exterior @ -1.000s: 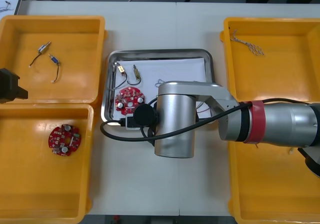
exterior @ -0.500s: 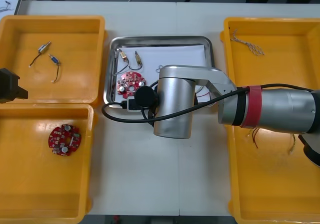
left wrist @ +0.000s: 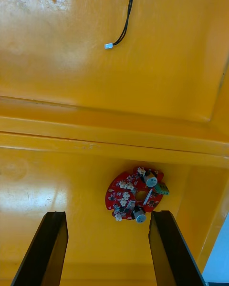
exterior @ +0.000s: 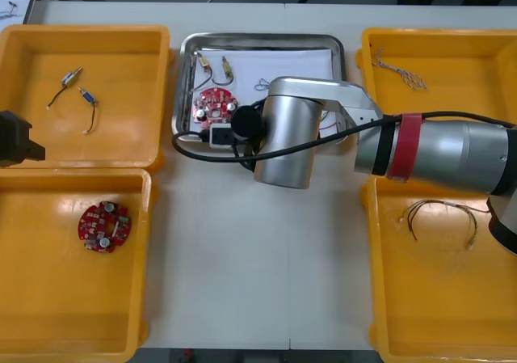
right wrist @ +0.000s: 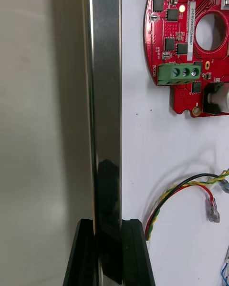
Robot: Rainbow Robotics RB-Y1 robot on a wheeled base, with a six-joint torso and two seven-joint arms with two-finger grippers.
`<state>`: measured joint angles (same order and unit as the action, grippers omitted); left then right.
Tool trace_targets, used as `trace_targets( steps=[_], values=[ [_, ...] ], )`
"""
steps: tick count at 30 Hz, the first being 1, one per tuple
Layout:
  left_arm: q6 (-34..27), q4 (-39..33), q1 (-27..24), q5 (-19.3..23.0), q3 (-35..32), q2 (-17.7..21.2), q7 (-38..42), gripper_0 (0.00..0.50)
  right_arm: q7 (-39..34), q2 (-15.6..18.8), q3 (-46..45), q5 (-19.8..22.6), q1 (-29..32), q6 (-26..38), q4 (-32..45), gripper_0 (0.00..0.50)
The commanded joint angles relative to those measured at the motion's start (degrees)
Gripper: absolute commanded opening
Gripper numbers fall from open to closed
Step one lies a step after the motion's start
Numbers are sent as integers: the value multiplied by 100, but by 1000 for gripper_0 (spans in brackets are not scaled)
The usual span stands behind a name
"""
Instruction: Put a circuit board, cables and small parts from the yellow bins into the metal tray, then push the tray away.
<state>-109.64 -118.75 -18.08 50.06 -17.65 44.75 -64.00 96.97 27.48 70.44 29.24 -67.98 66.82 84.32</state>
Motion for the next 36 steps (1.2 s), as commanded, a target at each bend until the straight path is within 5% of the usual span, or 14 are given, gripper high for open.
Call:
trace_targets(
  steps=[1,36],
  values=[
    [-36,-192,111,-49,-89,271,-394,500,322,56,67,-50,-392,-345,-276,0],
    [-36,-192,111,-49,-89,271,-394,500,867,47,67,-32,-761,-1549,-1216,0]
  ],
)
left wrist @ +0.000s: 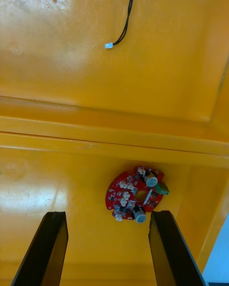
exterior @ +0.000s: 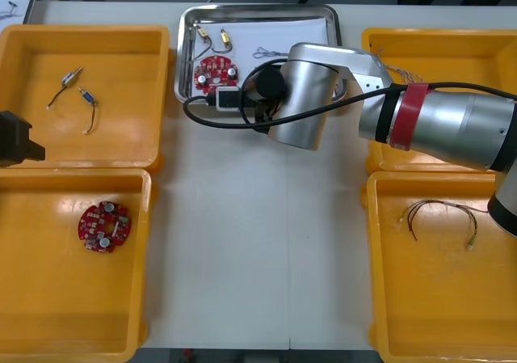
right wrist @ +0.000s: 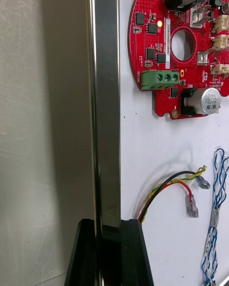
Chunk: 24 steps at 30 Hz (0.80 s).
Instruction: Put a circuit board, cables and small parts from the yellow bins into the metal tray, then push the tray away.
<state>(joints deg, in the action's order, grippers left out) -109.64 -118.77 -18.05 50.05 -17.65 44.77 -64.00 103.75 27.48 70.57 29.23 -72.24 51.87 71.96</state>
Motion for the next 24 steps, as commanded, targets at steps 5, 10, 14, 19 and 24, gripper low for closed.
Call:
trace_targets(
  steps=[5,10,14,19,24],
  values=[
    [-36,-191,109,-48,-89,269,-394,500,225,55,53,-22,-335,-54,20,134],
    [-36,-191,109,-48,-89,269,-394,500,304,55,62,-14,-335,-46,47,272],
    [-36,-191,109,-48,-89,269,-394,500,357,46,53,4,-335,-46,64,428],
    [-36,-191,109,-48,-89,269,-394,500,462,82,53,294,-344,7,90,500],
    [-36,-191,109,-48,-89,269,-394,500,567,196,53,338,-388,297,372,500]
  ],
)
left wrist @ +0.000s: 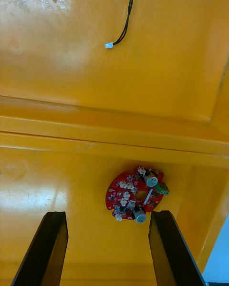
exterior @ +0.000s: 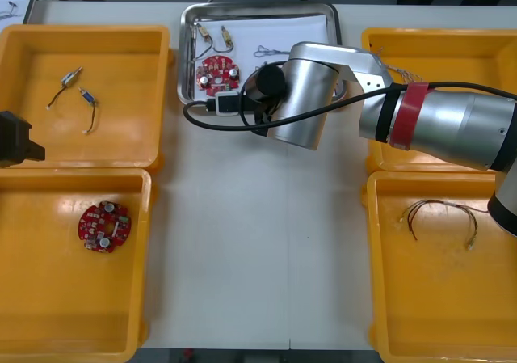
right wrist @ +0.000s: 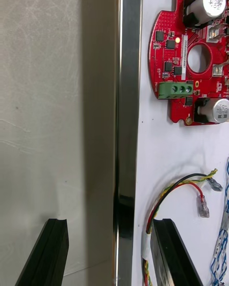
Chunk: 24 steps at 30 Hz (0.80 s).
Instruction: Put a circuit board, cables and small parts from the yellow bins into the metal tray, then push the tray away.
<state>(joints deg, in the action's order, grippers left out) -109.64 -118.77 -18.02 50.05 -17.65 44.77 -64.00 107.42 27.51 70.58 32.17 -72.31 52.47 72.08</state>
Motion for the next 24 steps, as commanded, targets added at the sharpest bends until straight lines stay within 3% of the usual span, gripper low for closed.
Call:
trace_targets(
  steps=[1,11,17,24],
  values=[
    [-36,-190,105,-48,-89,269,-394,500,209,210,53,43,-389,263,386,500],
    [-36,-190,105,-48,-89,269,-394,500,200,465,-290,149,-398,1388,1352,500],
    [-36,-190,105,-48,-89,269,-394,500,16,641,-712,729,-371,2215,1836,500],
    [-36,-190,105,-48,-89,269,-394,500,-933,878,-1336,1212,-55,3181,2530,500]
  ],
)
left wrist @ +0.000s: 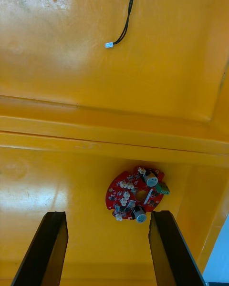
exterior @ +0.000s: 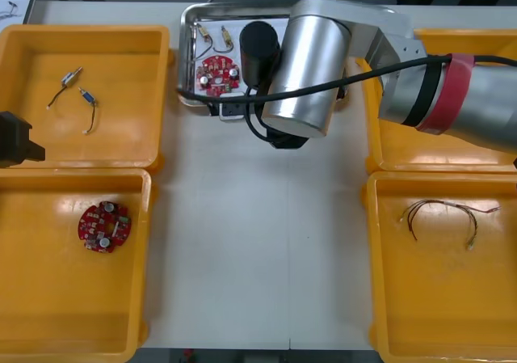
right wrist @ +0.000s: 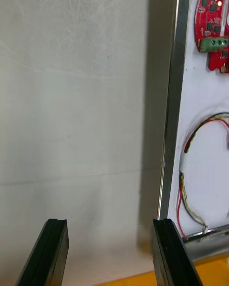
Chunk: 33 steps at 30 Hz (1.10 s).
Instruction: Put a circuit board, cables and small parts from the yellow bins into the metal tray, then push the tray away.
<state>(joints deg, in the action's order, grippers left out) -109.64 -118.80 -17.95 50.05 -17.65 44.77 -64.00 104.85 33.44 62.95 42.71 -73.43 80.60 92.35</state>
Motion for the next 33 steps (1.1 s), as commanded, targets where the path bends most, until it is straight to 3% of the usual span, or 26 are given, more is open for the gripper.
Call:
trace_targets(
  steps=[1,16,20,33],
  values=[
    [-36,-188,99,-48,-89,269,-394,500,-852,330,-670,220,127,510,653,500],
    [-36,-188,99,-48,-89,269,-394,500,-2997,1358,-1892,1380,1024,1837,2208,500],
    [-36,-188,99,-48,-89,269,-394,500,-3656,1736,-2226,1741,1340,1890,2498,500],
    [-36,-188,99,-48,-89,269,-394,500,-5458,2747,-3527,2242,2632,2048,3175,500]
  ],
)
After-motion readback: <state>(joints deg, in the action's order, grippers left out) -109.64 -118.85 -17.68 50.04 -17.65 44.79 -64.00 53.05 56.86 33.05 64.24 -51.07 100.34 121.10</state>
